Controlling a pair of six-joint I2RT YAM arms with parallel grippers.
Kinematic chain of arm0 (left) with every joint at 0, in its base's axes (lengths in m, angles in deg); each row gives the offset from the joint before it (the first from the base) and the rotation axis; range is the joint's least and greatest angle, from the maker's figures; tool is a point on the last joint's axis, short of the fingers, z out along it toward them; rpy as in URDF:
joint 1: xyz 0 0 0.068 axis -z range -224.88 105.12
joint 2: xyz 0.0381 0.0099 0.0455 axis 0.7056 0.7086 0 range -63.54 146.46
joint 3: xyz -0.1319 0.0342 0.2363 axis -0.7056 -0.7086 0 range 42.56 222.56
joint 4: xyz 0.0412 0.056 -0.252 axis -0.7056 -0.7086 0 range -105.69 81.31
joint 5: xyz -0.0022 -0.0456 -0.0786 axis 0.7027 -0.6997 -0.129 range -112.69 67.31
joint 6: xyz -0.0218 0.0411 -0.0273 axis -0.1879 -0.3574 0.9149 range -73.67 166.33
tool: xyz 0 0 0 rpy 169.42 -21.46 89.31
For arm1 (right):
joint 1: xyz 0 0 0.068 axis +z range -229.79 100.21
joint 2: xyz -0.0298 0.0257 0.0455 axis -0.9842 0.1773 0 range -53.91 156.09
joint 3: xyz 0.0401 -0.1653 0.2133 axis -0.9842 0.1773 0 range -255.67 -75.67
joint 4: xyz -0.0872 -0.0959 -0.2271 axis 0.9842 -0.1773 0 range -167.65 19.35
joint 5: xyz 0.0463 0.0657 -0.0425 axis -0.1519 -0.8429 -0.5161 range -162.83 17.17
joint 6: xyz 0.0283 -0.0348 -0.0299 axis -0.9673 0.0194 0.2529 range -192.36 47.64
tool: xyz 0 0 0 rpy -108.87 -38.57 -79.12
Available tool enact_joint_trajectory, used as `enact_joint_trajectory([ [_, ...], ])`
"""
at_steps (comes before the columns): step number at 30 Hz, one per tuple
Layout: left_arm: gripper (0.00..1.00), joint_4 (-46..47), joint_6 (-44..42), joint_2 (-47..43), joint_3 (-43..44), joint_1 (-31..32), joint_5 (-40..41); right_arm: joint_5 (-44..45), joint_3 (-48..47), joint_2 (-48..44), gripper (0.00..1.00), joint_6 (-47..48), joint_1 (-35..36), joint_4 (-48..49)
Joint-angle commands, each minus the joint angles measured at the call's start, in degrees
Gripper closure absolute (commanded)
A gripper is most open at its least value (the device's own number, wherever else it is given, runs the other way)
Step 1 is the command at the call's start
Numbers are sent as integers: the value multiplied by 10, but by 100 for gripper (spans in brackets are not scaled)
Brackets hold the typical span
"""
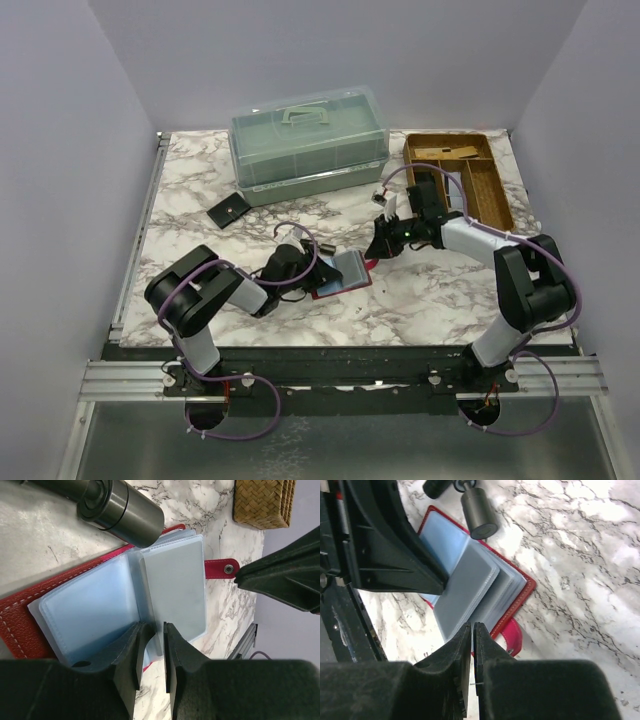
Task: Take the credit cards out of the card holder
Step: Remove the credit card from the card holder.
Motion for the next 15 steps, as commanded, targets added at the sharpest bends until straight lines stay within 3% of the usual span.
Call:
enact_joint_trajectory([
  [1,71,-99,-28,24,-24,15,45,38,-23,22,88,0,1,-20],
  [15,76,-99,-18,28,-30,28,62,138,-47,45,89,-9,50,-10],
])
